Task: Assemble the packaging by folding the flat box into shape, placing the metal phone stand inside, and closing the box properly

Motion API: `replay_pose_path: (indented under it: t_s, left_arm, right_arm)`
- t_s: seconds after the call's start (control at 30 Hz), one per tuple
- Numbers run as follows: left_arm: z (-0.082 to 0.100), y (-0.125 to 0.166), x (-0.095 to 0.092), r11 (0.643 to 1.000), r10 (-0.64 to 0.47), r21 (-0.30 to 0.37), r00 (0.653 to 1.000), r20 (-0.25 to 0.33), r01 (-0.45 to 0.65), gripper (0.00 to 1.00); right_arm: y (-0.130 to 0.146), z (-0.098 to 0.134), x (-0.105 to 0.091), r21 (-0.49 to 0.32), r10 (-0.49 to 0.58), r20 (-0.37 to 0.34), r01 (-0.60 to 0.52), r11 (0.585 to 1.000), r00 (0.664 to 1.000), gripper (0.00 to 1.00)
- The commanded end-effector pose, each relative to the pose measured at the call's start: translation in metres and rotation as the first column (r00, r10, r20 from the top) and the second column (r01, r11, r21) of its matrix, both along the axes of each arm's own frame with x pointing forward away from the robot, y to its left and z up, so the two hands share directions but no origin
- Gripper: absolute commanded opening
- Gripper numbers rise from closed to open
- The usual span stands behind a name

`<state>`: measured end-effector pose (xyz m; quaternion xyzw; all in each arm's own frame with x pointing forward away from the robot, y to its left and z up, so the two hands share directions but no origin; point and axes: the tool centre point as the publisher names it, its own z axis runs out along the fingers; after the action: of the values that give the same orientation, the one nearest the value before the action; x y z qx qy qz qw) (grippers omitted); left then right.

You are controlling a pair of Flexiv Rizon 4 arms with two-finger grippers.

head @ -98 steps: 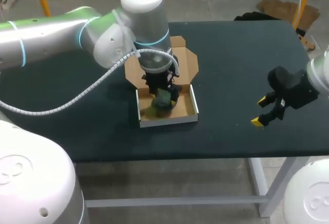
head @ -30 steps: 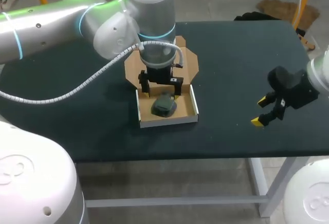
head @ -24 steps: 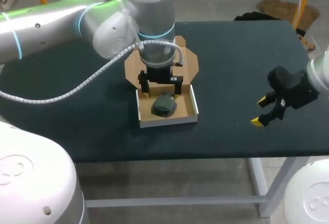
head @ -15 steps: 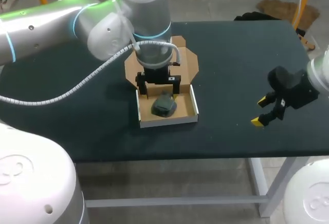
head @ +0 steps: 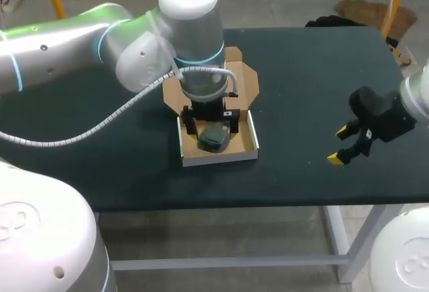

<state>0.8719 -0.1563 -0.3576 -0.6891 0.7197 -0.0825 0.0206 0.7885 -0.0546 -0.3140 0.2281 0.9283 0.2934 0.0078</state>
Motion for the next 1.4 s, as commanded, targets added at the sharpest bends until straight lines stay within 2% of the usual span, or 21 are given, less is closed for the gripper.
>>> replay_pose_path:
  t_s: [0.03, 0.4, 1.13, 1.4]
  left_arm:
    - [-0.010, -0.012, 0.000, 0.999, 0.006, 0.035, 1.000, -0.004, -0.006, 1.00]
    - [-0.037, -0.014, 0.000, 0.998, 0.032, 0.055, 0.998, -0.046, -0.029, 1.00]
    - [-0.043, -0.015, -0.056, 0.997, 0.016, 0.077, 0.997, -0.080, -0.010, 1.00]
    - [-0.046, -0.013, -0.073, 0.996, 0.046, 0.084, 0.994, -0.099, -0.038, 1.00]
  right_arm:
    - [-0.001, 0.001, -0.001, 0.002, 0.001, -0.001, -0.001, 1.000, 1.000, 1.00]
    - [-0.001, 0.001, -0.001, 0.002, 0.001, -0.001, -0.001, 1.000, 1.000, 1.00]
    - [-0.001, 0.001, -0.001, 0.002, 0.001, -0.001, -0.001, 1.000, 1.000, 1.00]
    - [-0.001, 0.001, -0.001, 0.002, 0.001, -0.001, -0.001, 1.000, 1.000, 1.00]
